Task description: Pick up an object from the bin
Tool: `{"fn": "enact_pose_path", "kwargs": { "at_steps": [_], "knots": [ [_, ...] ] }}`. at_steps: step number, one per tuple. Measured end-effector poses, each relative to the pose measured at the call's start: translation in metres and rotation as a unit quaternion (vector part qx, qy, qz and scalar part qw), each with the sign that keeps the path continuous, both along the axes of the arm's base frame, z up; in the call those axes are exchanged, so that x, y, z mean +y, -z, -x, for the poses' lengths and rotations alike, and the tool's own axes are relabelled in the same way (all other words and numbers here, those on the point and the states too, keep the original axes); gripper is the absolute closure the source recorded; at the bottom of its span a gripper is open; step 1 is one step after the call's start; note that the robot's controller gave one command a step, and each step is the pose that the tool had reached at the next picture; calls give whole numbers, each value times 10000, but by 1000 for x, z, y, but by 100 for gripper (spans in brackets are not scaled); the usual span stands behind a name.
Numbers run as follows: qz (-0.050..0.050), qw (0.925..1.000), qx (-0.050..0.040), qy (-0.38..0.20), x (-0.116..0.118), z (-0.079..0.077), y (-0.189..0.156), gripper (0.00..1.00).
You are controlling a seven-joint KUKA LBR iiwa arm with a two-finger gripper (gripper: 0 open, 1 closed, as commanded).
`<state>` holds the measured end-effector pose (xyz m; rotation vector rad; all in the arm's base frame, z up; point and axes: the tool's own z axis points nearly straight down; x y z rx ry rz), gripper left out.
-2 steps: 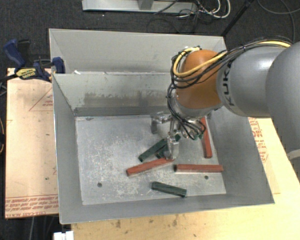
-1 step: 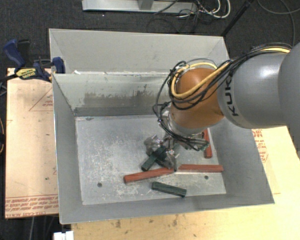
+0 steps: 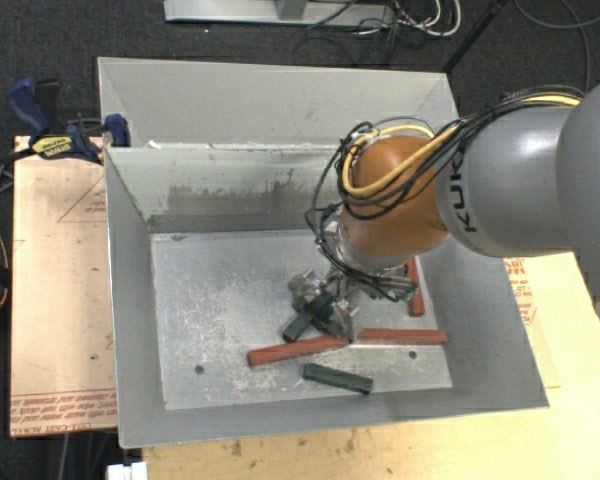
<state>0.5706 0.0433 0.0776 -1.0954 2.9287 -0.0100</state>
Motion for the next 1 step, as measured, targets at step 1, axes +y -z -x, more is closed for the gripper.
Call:
{"fn": "enact_pose_path", "kwargs": {
  "at_steps": [1],
  "knots": [
    [-12, 10000, 69, 61, -28, 45, -132, 100]
  ]
}}
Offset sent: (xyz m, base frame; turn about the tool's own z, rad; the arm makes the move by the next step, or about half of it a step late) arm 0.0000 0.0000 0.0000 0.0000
